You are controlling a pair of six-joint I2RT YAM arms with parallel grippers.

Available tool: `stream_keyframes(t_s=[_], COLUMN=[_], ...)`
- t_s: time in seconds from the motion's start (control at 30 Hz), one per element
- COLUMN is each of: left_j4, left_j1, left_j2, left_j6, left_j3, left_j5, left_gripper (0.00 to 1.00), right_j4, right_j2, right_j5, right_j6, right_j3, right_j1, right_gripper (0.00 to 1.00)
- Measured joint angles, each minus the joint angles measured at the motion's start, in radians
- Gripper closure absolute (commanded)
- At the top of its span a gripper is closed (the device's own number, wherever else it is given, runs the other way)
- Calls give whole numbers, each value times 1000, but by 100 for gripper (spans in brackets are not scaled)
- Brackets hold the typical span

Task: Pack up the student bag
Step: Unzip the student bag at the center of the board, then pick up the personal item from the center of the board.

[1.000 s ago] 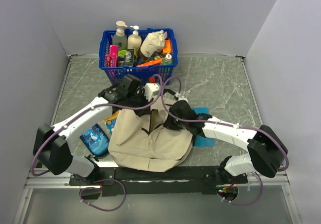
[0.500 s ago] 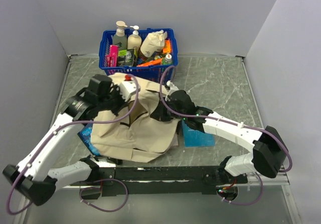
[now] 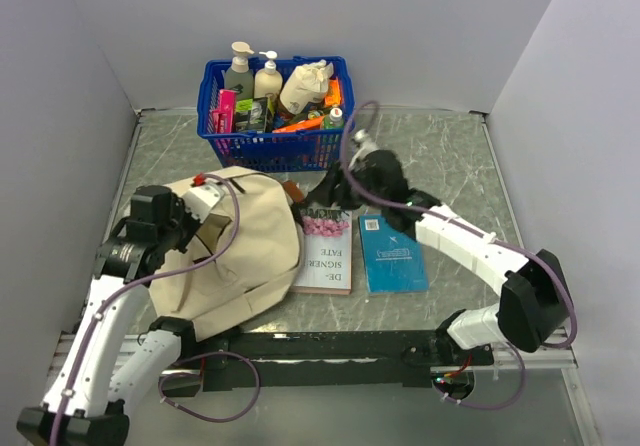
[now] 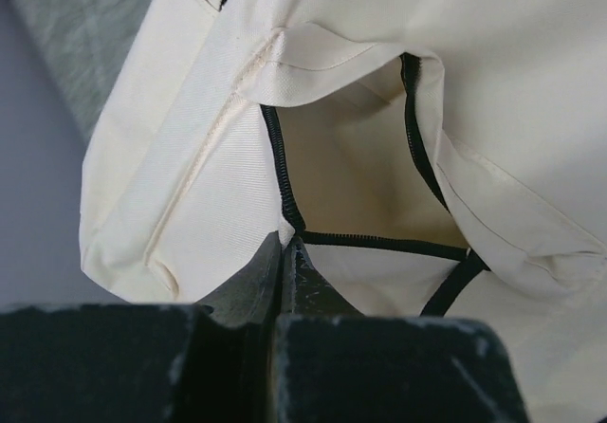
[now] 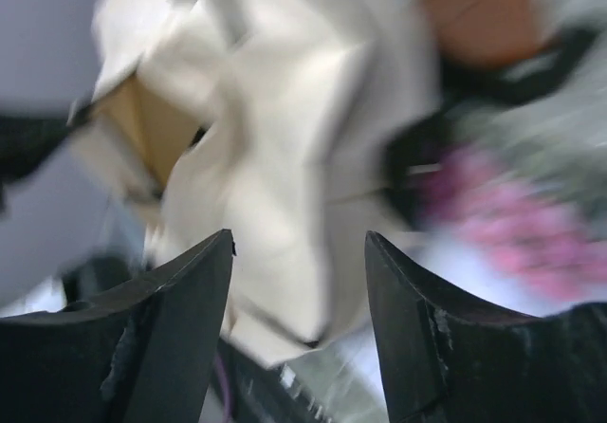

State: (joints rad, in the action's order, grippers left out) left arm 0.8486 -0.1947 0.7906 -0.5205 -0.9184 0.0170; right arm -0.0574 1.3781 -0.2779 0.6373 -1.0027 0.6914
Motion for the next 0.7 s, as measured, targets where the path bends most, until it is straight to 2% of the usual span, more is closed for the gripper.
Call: stream_keyframes(t_s=[0.1,0.2,0.37,0.53,0.7], left_j4=[-25,-43,-74,-74,-101], left_j1=[72,140,226,240,241], left_j2=[-41,-56,-84,-89,-87], left_j6=[-2,6,8,9,8], left_j3=[15,15,34,36,64], left_j5=[-32,-54,-70,-47,-32], left_gripper=[99,99,99,99,99], right_j4=[16,17,4,-60,-92], right_j2=[8,101,347,524,634], right_j5=[49,82,120,238,354], right_j6=[-16,-32,-53,-97,-124], right_j3=[-9,-51,-154,-321,-492], right_j1=[-122,-142,-134,-85,-10], right_gripper=[27,22,12,11,10])
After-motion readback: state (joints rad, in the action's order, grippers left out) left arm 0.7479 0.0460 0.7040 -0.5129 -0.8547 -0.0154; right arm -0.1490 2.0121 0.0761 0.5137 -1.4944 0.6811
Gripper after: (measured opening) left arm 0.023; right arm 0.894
